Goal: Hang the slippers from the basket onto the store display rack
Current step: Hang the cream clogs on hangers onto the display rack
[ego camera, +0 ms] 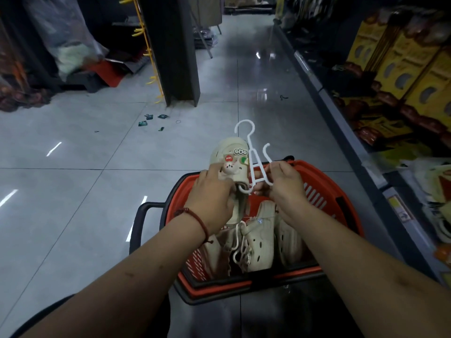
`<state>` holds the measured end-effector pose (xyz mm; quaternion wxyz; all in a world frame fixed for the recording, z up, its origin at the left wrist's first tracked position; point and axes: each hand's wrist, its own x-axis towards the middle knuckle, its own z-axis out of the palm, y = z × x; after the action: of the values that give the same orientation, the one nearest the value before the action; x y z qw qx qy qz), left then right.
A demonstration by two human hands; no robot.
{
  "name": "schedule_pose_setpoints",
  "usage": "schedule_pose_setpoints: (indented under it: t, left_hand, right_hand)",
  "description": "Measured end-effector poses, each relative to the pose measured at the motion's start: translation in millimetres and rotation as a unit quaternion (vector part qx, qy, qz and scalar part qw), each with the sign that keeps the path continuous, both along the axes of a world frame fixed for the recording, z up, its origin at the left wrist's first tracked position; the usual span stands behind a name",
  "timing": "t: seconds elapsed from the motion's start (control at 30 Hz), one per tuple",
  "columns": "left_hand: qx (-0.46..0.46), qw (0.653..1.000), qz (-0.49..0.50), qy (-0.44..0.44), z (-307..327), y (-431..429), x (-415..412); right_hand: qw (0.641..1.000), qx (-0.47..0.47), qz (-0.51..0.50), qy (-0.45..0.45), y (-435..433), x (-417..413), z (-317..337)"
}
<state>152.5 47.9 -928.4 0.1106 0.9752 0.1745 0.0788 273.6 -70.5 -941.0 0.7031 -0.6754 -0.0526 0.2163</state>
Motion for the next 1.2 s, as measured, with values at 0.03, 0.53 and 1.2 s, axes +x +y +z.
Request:
schedule_pose_setpoints:
  t: [0.03,0.53,1.2]
  left_hand:
    - [-0.001,1.0,0.004,-0.029,3,1,-1]
    - [0.131,0.978,0.121,-0.106,9,16,1]
    - [0.006,0.998,0.056,0.034,18,84,-30]
  right_hand:
    - [1.0,0.0,0.016,-0.002,-2,0,1]
    - [0.993,0.034,0.109,0.013,28,-15,8]
    - [0.978,0.065,0.185,0.073,63,-30,5]
